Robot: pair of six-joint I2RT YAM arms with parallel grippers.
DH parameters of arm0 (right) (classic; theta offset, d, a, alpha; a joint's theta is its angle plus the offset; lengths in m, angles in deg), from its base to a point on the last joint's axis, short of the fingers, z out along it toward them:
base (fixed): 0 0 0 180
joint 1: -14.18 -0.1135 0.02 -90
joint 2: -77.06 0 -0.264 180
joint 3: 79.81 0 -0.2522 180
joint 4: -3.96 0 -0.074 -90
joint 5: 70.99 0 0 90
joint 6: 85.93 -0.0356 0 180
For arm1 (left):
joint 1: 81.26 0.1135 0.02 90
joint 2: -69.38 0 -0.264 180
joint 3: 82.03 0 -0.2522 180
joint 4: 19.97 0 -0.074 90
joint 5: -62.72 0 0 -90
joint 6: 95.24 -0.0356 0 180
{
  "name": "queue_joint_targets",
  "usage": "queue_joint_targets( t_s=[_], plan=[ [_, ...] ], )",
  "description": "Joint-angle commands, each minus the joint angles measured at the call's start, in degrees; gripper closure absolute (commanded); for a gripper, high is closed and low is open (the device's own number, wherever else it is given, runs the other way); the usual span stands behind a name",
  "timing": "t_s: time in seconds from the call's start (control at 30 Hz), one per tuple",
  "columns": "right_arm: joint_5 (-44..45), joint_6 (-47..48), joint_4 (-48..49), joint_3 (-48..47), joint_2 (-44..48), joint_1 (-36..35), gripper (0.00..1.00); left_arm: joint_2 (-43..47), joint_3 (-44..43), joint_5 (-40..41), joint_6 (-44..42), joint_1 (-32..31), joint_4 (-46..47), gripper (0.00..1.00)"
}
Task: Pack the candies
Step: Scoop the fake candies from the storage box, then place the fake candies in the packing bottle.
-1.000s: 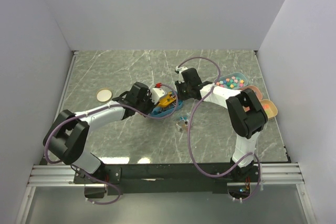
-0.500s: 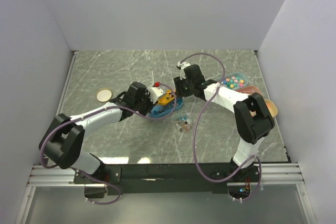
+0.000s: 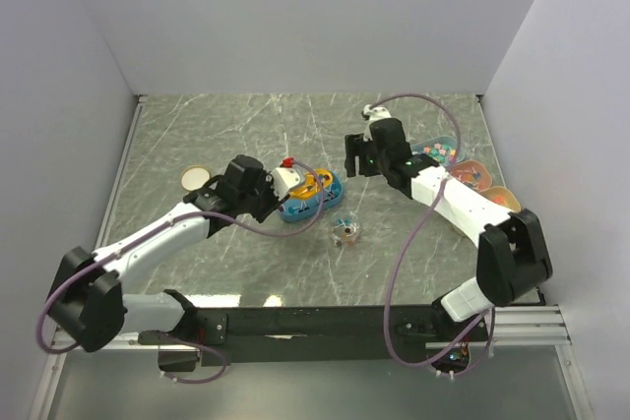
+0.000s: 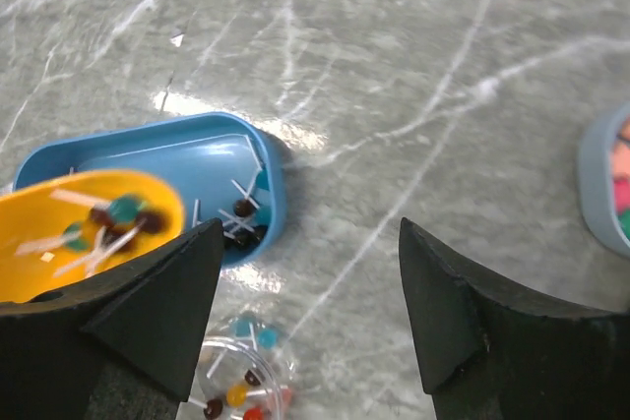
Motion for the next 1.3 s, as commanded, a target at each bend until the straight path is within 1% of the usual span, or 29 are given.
queue_joint_targets(
  t_s=[0.0,0.07,0.1,0.2,0.27,0.37,0.4,0.53,0.7,0.87,1.1,1.27],
  plan=[
    [4.00,-4.28,-1.43,2.79,6.03,1.64,0.21,5.21,-2.46,-1.35,-3.32,-2.32,-5.62,0.99],
    [3.74,-5.42,-1.08,4.11,7.89,2.52,0.21,6.36,-3.51,0.57,-4.12,-3.99,-9.12,0.99],
    [3.65,-5.60,-0.99,5.16,9.55,2.70,0.21,6.89,-4.04,1.72,-4.64,-6.35,-10.37,0.99],
    [4.17,-5.87,-0.99,6.84,11.76,3.14,0.21,6.90,-6.15,4.97,-5.08,-10.31,-15.54,0.99],
    [4.35,-5.86,-0.99,7.63,12.64,3.14,0.20,6.81,-7.46,6.55,-5.35,-11.82,-17.58,0.99],
    [4.44,-5.69,-0.47,9.21,14.22,3.23,0.20,6.20,-9.74,7.62,-5.79,-14.98,-21.36,0.99],
    [4.35,-5.69,-0.29,10.00,14.84,3.49,0.20,5.50,-10.45,10.05,-6.05,-16.47,-22.50,0.99],
    [4.18,-5.78,0.32,11.85,16.07,3.84,0.20,3.21,-13.18,14.02,-6.40,-19.55,-27.68,0.99],
    [3.82,-5.51,0.94,14.05,17.30,4.19,0.20,-0.74,-17.22,18.33,-6.23,-23.15,-31.20,0.99],
    [3.91,-5.42,1.20,15.45,18.44,4.46,0.20,-4.44,-19.86,26.50,-6.40,-26.32,-34.63,0.99],
    [4.09,-5.07,1.56,17.12,20.20,4.90,0.19,-8.48,-24.52,32.30,-6.49,-30.97,-37.62,0.99],
    [3.74,-4.99,1.73,18.18,20.82,5.08,0.20,-11.03,-27.42,35.12,-6.75,-33.00,-39.73,0.99]
  ],
)
